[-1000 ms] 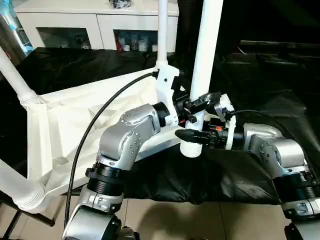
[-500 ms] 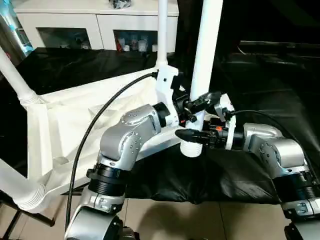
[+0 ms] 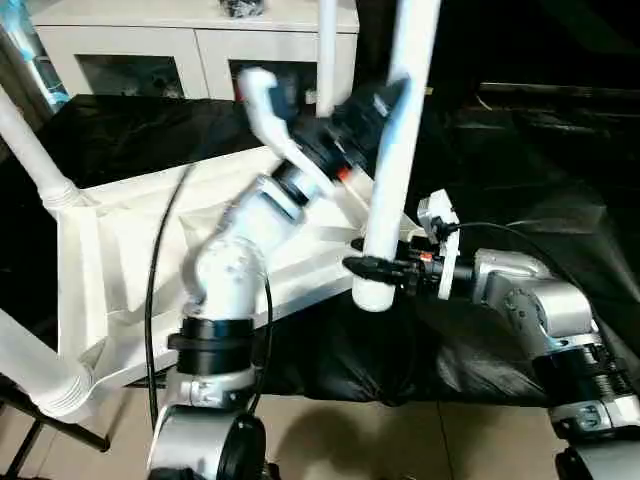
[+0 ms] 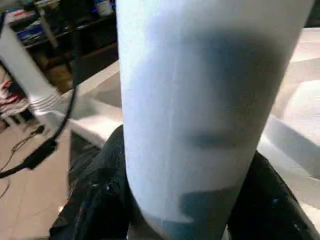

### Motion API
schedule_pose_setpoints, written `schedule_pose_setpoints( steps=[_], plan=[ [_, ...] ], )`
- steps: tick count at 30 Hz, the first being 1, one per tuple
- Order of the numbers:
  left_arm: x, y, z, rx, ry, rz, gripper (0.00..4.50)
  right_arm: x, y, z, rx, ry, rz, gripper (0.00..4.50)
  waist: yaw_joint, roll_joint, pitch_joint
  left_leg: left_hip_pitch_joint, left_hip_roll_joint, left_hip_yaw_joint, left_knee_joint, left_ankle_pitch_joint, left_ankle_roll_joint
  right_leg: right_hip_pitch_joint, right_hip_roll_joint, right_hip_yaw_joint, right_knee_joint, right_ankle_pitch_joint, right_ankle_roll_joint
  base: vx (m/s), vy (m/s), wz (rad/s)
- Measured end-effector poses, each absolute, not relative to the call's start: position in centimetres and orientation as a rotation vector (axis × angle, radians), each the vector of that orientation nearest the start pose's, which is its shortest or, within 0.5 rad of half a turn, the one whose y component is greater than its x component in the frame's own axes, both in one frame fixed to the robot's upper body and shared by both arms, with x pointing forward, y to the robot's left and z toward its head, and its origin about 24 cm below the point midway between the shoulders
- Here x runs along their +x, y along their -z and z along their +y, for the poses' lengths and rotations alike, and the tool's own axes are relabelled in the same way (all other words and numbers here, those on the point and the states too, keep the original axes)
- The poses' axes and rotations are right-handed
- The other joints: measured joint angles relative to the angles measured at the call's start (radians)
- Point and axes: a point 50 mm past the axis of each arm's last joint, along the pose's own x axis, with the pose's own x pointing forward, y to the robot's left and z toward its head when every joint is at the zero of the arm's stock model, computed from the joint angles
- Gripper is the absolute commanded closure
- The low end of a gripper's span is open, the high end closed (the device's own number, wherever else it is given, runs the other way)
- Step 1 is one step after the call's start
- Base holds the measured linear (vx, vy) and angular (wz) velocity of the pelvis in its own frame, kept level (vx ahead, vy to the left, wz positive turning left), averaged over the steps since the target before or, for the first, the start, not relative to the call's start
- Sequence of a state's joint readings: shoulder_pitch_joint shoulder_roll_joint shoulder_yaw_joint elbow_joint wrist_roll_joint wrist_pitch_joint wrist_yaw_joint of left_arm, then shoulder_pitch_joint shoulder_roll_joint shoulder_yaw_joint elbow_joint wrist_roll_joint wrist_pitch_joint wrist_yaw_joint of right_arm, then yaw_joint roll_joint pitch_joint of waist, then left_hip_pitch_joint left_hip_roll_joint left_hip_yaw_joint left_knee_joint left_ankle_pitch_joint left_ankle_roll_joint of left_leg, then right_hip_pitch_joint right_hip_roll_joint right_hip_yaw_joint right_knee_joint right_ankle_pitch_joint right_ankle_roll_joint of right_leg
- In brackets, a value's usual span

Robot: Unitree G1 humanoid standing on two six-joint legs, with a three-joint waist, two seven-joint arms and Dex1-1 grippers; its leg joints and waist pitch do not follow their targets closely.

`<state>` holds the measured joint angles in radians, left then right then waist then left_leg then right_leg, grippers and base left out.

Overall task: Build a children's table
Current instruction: Insert table leg to table base

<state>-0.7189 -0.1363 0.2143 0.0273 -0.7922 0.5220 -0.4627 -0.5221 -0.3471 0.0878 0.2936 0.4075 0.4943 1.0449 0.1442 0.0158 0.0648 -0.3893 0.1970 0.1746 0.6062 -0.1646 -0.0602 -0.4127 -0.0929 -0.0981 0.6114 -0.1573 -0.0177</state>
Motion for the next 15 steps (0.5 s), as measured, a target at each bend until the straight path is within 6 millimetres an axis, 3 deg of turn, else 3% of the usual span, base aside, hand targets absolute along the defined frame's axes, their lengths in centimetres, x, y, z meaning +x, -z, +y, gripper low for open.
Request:
schedule_pose_setpoints(
  steps=[4,7,10,15],
  plan=[
    [33.0,-22.4,7.5,-0.863,0.868,-0.332,1.46,31.6,-9.7,-13.9,0.167,-1.14,0.259,2.59,0.0,0.0,0.0,0.001,0.0,0.0,0.0,0.0,0.0,0.001,0.0,0.0,0.0,0.0,0.002,0.0,0.0,0.0],
    [34.2,-21.3,7.2,-0.774,0.751,-0.26,1.46,31.6,-9.8,-13.8,0.171,-1.144,0.252,2.59,-0.001,0.0,0.0,0.001,0.0,-0.001,0.001,0.0,0.0,0.002,0.0,0.0,-0.001,-0.001,0.007,0.0,0.0,0.0],
    [34.0,-19.8,4.8,-0.519,0.781,-0.161,1.46,31.6,-9.9,-13.8,0.171,-1.142,0.249,2.59,0.001,0.0,0.0,0.001,0.0,-0.001,0.001,0.0,0.0,0.003,0.0,0.0,-0.002,-0.001,0.01,0.0,0.0,0.0],
    [32.7,-19.5,2.6,-0.429,0.878,-0.146,1.46,31.5,-9.8,-13.9,0.178,-1.135,0.242,2.59,-0.002,0.0,0.0,0.001,0.0,-0.001,0.0,0.0,0.0,0.002,0.0,0.0,-0.001,0.002,0.006,0.0,0.0,0.0]
  ],
)
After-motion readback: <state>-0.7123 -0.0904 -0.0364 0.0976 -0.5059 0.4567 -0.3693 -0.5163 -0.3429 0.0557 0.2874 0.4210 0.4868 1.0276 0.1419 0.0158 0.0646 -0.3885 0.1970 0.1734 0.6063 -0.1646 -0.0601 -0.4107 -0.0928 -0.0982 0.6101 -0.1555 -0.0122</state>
